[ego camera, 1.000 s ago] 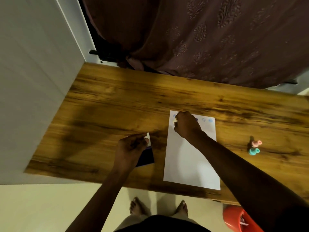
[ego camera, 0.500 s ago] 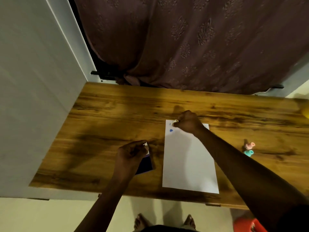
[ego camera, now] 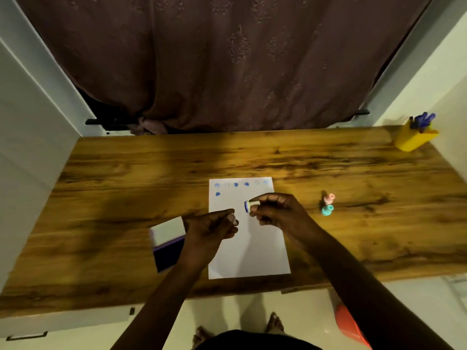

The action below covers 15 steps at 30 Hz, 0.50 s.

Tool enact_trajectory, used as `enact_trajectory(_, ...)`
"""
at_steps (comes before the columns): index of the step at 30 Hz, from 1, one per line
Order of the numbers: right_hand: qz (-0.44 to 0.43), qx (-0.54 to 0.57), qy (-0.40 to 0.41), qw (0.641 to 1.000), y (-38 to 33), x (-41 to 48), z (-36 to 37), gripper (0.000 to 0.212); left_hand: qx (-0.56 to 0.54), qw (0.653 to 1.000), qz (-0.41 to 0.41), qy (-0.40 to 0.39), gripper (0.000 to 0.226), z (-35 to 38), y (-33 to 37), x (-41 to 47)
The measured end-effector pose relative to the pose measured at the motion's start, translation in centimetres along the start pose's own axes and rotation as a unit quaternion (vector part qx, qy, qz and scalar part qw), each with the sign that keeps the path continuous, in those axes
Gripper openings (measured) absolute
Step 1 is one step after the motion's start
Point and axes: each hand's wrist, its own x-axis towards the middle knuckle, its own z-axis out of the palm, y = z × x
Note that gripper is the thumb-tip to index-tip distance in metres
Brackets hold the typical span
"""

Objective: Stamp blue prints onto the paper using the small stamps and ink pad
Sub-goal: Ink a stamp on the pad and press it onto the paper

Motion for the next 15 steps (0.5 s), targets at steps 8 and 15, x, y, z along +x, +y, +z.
enact_trajectory(8, -0.061, -0.061, 0.017, 0.996, 1.8, -3.9, -3.1, 0.019, 0.04, 0.995, 0.052, -0.071, 0.021, 5.0, 0.9, -0.1)
enact_trajectory(15, -0.068, -0.058, 0.024, 0.996, 2.3, -5.3, -5.9, 0.017, 0.04, 0.991, 0.044, -0.118, 0.019, 7.6, 0.7, 0.2)
